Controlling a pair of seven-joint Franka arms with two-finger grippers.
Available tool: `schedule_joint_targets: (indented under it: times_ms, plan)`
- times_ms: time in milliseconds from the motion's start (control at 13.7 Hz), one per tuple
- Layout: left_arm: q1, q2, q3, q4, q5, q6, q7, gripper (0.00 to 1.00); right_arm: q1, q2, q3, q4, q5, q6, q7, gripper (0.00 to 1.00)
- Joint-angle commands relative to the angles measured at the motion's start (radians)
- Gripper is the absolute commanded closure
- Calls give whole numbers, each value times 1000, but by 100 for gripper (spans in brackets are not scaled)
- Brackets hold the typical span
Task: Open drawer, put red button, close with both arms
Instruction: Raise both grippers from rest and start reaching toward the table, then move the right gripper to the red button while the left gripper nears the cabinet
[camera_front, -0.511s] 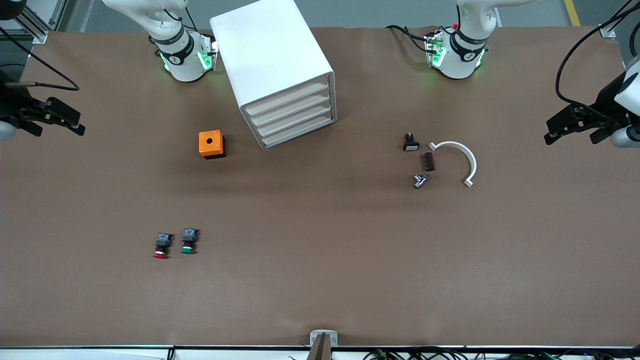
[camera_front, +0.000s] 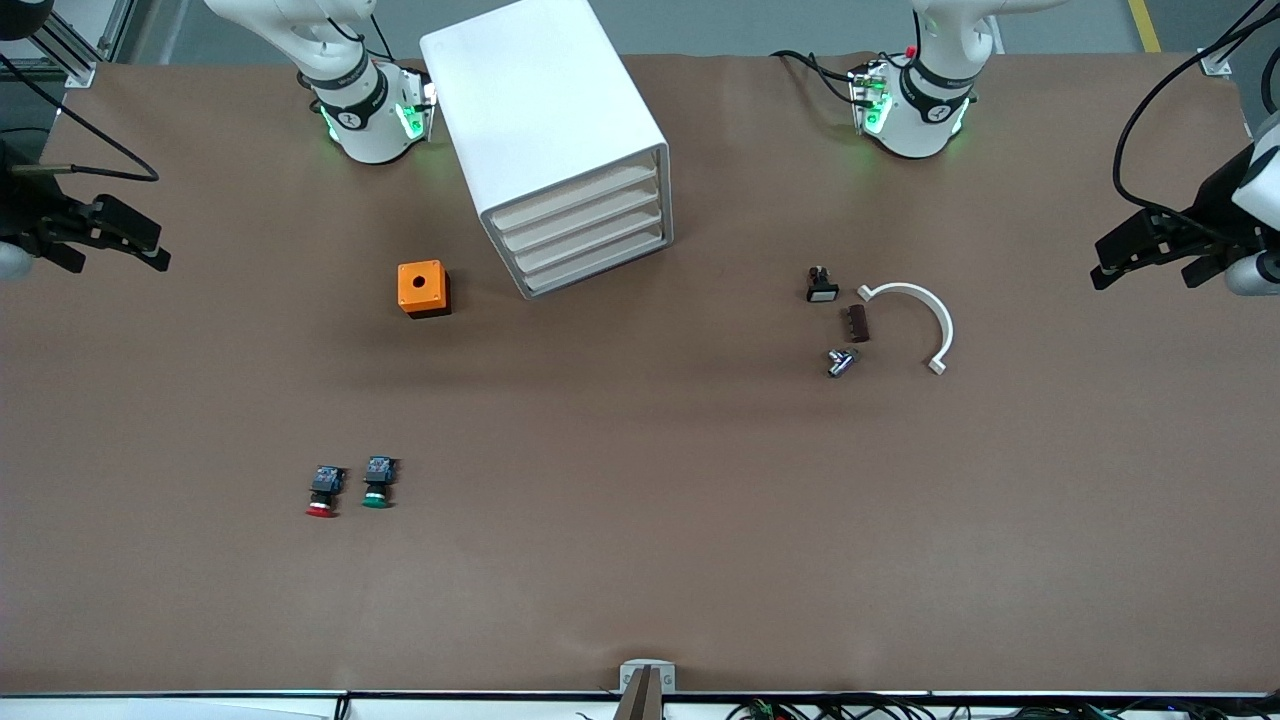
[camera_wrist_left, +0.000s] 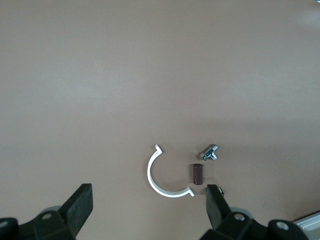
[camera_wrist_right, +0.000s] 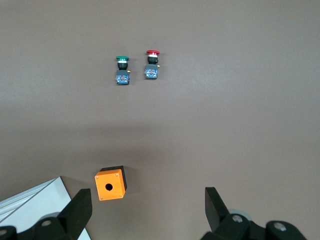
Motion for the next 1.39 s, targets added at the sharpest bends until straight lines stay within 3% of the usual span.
schedule_joint_targets:
  times_ms: [0, 511, 584, 730, 1022, 1315]
  plan:
    - [21, -11, 0, 9, -80, -40, 11, 0, 5, -24, -3, -12, 10, -3, 13, 0]
    - [68, -11, 0, 7, -409, -93, -9, 0, 3, 4, -5, 22, 7, -3, 7, 0]
    - [66, -11, 0, 6, -439, -95, -12, 0, 6, 27, -5, 22, 1, 11, 7, 0]
    - [63, 3, -1, 4, -515, -95, -12, 0, 0, 174, -5, 68, 13, 14, 2, 0]
    - [57, 67, -1, 3, -730, -92, -32, 0, -11, 254, -8, 88, -5, 24, -6, 0]
    - [13, 139, -27, 7, -911, -34, -202, 0, -2, 340, -9, 39, -8, 181, 52, 0]
